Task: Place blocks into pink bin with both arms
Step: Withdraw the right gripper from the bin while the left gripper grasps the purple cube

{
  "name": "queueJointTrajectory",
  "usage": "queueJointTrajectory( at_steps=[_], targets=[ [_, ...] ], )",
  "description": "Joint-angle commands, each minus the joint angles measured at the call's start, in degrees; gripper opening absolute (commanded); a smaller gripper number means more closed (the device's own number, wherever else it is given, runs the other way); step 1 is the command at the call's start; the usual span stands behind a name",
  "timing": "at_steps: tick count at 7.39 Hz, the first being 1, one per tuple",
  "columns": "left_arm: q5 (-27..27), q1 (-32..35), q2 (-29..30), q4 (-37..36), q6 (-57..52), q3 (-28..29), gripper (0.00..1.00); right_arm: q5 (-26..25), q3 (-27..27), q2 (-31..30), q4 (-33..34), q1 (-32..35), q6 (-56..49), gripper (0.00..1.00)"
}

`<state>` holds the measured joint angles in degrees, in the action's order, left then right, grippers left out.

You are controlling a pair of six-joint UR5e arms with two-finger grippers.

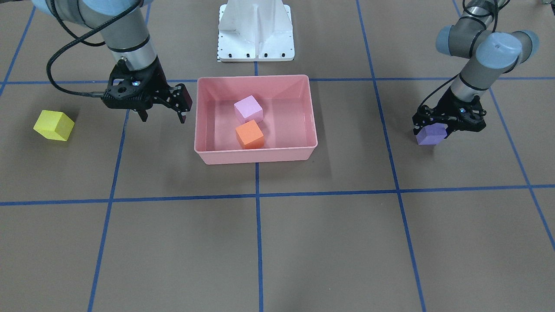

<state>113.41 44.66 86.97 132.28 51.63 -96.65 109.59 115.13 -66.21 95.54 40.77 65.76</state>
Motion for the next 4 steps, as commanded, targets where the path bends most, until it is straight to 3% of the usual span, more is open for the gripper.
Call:
queueJointTrajectory(
  at_steps=[1,2,3,4],
  targets=[
    [-0.4,-0.6,0.1,0.1,-0.5,0.2,0.36,4.7,0.0,-3.6,-0.2,5.2,-9.3,1.0],
    [-0.3,-0.4,0.3,0.0,-0.6,-0.3,0.04,5.4,0.0,-5.2,-0.2,7.0,-13.2,1.0],
    [0.1,-0.3,0.2,-0.4,-0.6,-1.7,0.0,7.1,0.0,-7.3,-0.2,9.3,-17.5,1.0],
    [2.1,-0.1,0.5,-5.3,-0.6,-6.1,0.0,9.0,-0.1,-10.6,-2.4,11.7,-21.7,1.0]
  ],
)
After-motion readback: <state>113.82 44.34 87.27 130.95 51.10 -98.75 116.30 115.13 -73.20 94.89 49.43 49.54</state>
